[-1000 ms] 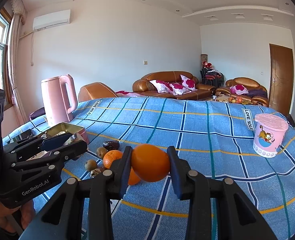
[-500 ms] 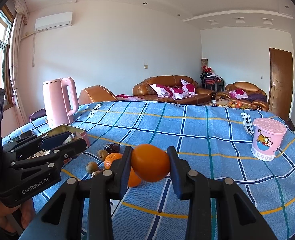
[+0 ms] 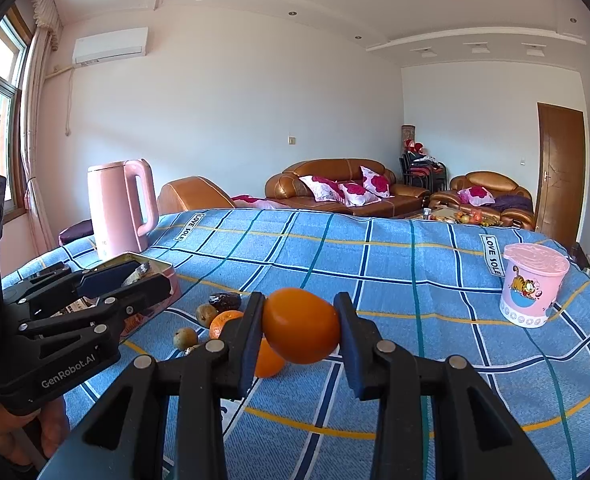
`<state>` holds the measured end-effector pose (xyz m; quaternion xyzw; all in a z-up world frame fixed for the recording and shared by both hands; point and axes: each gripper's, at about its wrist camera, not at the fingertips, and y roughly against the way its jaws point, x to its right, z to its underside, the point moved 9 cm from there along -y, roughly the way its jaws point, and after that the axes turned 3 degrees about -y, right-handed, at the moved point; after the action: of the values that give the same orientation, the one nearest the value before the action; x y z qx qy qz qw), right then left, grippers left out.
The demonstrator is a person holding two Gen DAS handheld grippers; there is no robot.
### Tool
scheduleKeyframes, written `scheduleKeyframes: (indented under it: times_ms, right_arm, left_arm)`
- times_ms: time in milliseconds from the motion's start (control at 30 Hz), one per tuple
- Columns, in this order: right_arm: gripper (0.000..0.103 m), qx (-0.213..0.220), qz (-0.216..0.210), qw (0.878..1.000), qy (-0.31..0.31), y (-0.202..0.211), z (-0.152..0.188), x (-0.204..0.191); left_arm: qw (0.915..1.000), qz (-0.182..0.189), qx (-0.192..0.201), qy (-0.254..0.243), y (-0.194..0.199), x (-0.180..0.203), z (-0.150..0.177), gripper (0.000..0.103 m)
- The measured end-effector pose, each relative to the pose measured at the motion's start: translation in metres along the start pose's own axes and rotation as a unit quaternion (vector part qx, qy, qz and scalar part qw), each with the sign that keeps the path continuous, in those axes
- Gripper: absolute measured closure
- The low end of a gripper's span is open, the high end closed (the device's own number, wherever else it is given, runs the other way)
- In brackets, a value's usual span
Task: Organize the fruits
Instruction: 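Lift the bread roll with the left tool while the right tool holds the orange, then lower the bread roll into the tin with the left tool while the right tool carries the orange over it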
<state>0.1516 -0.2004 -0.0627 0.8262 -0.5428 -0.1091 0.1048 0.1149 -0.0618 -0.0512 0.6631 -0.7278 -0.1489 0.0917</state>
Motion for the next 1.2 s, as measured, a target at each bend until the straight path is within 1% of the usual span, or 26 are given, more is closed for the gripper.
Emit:
scheduleKeyframes:
  times_ms: [367,533,667,1033,1200]
  right_arm:
    - [0.066,0.022,0.000,1.000,0.006,0.009,-0.005,-0.003]
    - [0.066,0.035,-0.001,0.999,0.009,0.015,-0.007,-0.004]
    - [0.066,0.041,0.000,0.999,0.013,0.016,-0.008,-0.005]
    - [0.066,0.037,0.010,0.999,0.016,0.014,-0.008,-0.005]
    - [0.066,0.026,0.001,1.000,0.012,0.010,-0.006,-0.010]
  left_arm:
    - [0.9999,-0.007,0.014,-0.004,0.006,0.001,-0.003,0.064]
    - [0.9993,-0.014,0.030,-0.015,0.012,0.004,-0.006,0.064]
    - [0.9993,-0.013,0.032,-0.014,0.013,0.004,-0.006,0.064]
    - [0.9996,-0.002,0.030,-0.003,0.013,-0.001,-0.006,0.064]
    - [0.9996,0.000,0.030,0.004,0.017,-0.009,-0.007,0.064]
